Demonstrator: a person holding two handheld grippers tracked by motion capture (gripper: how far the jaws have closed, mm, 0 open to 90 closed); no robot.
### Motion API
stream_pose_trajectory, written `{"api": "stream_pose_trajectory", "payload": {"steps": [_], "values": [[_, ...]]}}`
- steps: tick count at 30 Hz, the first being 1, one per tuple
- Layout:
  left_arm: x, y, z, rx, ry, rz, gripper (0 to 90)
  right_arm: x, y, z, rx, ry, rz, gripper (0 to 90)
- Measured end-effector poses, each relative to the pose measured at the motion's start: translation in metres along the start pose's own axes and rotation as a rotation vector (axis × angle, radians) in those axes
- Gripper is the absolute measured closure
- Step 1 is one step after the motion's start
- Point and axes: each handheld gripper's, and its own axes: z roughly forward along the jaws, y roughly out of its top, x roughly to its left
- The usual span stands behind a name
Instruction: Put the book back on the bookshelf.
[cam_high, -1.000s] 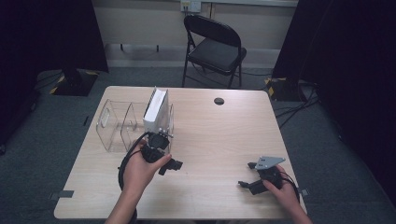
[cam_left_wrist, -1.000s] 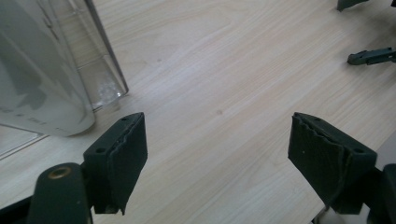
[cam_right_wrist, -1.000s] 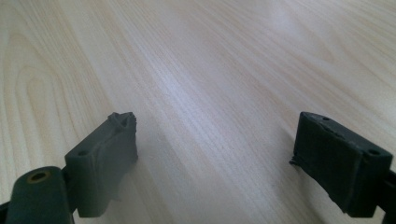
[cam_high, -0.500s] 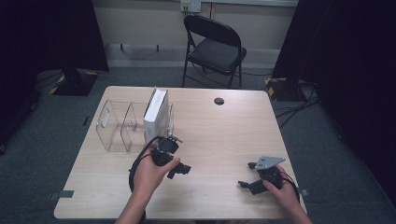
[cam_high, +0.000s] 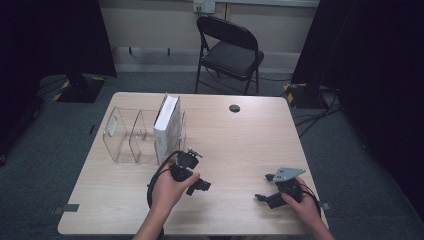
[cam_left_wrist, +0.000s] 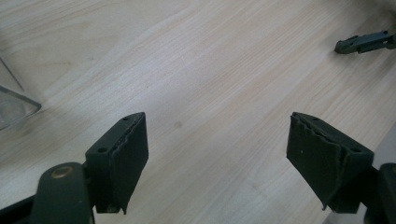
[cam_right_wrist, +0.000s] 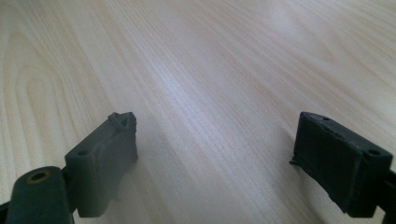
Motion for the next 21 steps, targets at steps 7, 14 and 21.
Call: {"api": "stream_pose_trajectory", "payload": {"steps": [7, 14, 21], "values": [[-0.002, 0.0, 0.009, 0.004, -0.018, 0.009, 20.6, 0.0, 0.0, 0.0, -0.001, 0.004, -0.001, 12.3], [-0.001, -0.002, 0.022, 0.025, -0.019, 0.002, 20.1, 0.0, 0.0, 0.0, 0.0, 0.004, -0.003, 12.3], [-0.001, -0.004, 0.033, 0.037, -0.027, -0.003, 19.7, 0.0, 0.0, 0.0, 0.0, 0.004, -0.003, 12.3]]}}
